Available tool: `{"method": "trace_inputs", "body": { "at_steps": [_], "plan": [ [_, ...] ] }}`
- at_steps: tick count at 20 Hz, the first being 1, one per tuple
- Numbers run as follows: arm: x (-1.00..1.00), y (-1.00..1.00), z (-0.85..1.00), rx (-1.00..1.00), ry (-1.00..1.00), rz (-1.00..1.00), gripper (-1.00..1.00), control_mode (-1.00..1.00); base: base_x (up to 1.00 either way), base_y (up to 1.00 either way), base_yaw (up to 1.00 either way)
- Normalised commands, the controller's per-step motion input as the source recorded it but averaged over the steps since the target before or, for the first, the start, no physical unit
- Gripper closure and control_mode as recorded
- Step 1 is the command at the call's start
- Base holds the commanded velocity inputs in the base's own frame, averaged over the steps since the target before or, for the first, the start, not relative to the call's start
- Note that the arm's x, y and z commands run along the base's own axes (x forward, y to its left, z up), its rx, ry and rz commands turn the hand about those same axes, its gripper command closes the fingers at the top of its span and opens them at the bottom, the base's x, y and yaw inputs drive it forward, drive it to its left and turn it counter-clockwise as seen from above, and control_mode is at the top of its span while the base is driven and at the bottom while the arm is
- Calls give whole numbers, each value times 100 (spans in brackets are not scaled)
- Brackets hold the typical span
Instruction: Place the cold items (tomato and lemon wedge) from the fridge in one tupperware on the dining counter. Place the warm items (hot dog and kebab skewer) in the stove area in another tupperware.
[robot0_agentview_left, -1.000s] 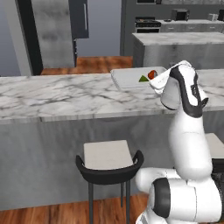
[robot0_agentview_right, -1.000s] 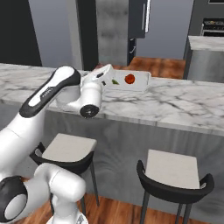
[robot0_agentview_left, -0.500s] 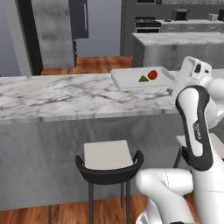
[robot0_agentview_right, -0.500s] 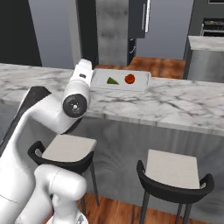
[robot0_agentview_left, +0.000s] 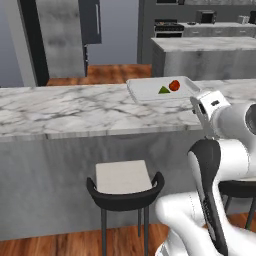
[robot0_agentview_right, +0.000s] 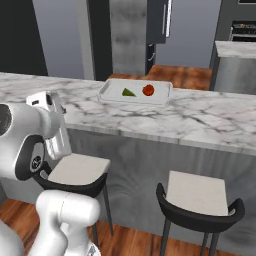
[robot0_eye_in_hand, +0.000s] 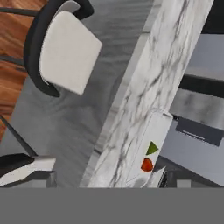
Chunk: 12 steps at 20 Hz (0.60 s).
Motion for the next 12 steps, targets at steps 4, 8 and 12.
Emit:
{"method": "trace_inputs", "body": {
  "at_steps": [4, 8, 12],
  "plan": [
    [-67, 31, -98, -67, 5, 0, -100, -100, 0, 0, 0],
    [-71, -10, -98, -24, -2, 0, -100, -100, 0, 0, 0],
    [-28, -60, -100, 0, 0, 3, -100, -100, 0, 0, 0]
  ]
}}
